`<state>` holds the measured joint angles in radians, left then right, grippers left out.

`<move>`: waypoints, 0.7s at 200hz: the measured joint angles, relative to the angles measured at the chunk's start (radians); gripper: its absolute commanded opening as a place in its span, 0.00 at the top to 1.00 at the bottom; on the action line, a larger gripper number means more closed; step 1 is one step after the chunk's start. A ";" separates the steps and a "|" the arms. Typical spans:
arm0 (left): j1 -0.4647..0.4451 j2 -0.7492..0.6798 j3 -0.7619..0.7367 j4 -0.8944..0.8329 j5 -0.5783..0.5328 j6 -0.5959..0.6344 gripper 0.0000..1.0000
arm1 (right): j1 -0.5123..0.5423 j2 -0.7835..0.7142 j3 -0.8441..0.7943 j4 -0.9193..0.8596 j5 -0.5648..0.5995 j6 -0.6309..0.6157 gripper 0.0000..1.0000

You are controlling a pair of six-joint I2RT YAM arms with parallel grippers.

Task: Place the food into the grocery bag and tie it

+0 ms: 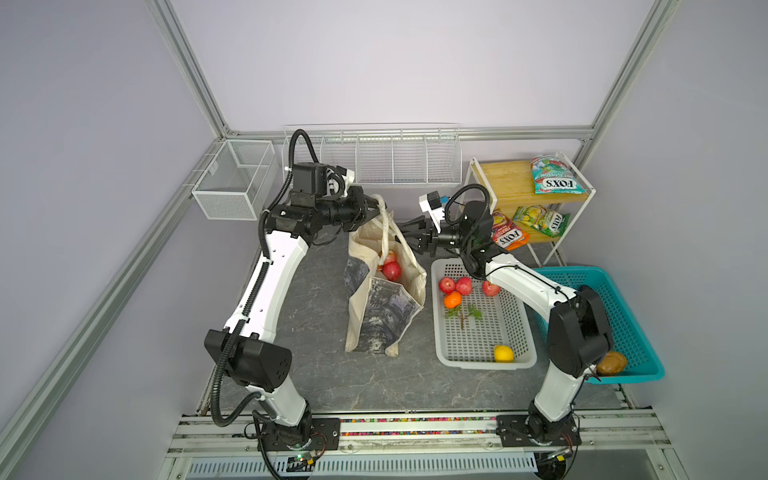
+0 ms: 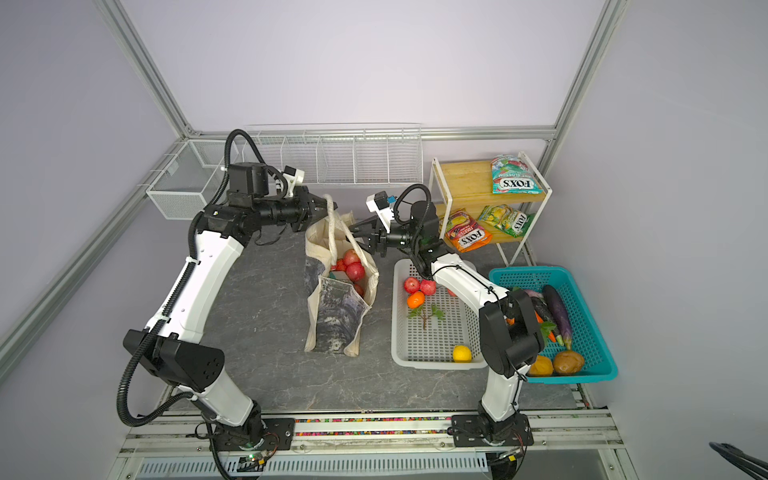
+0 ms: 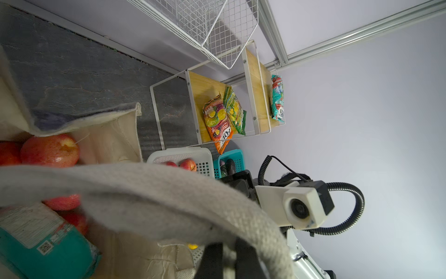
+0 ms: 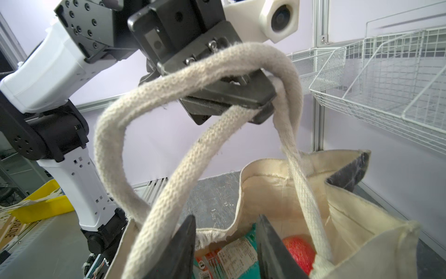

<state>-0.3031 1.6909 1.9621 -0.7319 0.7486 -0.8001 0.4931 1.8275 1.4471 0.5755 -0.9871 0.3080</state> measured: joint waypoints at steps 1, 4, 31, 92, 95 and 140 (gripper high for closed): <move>0.000 0.000 0.000 0.000 0.000 0.000 1.00 | 0.000 0.002 0.000 0.005 0.000 0.005 0.55; 0.000 0.000 0.000 0.000 0.000 0.001 1.00 | 0.001 0.008 0.000 0.025 -0.002 0.018 0.55; 0.000 0.000 0.000 0.000 0.001 0.001 1.00 | 0.003 0.061 0.000 0.187 -0.011 0.152 0.52; -0.003 0.003 0.000 0.001 0.007 0.001 1.00 | 0.014 0.128 0.000 0.431 -0.048 0.410 0.46; -0.003 0.003 0.000 0.002 0.008 0.001 1.00 | 0.014 0.129 0.000 0.440 -0.048 0.420 0.46; -0.006 0.006 -0.005 0.018 0.011 0.001 1.00 | 0.016 0.131 0.000 0.522 -0.050 0.520 0.44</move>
<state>-0.3096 1.6970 1.9575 -0.7143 0.7601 -0.7994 0.5091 1.9583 1.4467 1.0973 -1.0367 0.8276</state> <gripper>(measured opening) 0.060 0.555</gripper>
